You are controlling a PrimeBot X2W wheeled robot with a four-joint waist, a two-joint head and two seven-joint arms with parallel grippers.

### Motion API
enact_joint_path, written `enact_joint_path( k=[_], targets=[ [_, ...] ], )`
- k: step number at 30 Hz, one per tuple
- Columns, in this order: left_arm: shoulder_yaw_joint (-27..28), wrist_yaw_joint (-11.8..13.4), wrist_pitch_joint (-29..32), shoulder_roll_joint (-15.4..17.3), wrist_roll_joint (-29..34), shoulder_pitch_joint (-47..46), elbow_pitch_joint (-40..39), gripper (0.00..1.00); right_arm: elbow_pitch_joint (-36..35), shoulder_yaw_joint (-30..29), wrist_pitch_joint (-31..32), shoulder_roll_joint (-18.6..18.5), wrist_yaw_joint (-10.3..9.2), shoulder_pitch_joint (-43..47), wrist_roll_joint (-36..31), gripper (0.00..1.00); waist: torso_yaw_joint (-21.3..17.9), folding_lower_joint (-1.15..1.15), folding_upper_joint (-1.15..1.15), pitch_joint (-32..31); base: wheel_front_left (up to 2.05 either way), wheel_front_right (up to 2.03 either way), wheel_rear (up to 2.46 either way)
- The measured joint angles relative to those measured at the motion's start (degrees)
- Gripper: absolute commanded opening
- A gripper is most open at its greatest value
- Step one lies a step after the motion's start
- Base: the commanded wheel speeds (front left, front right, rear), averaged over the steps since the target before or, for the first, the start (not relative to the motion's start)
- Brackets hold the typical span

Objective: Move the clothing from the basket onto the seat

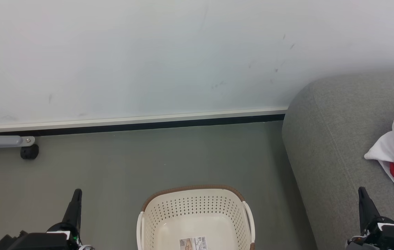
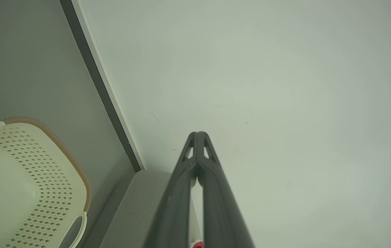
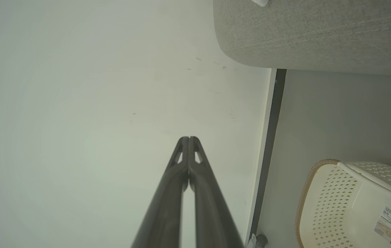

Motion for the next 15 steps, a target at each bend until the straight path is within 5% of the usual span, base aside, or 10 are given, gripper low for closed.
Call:
enact_joint_path(
  k=[15],
  targets=[
    [0.0, 0.0, 0.0, 0.0, 0.0, 0.0, 0.0, 0.00, 0.0, 0.0, 0.0, 0.0, 0.00, 0.0, 0.0, 0.00, 0.0, 0.00, 0.00, 0.0, 0.00, 0.00, 0.00]
  ],
)
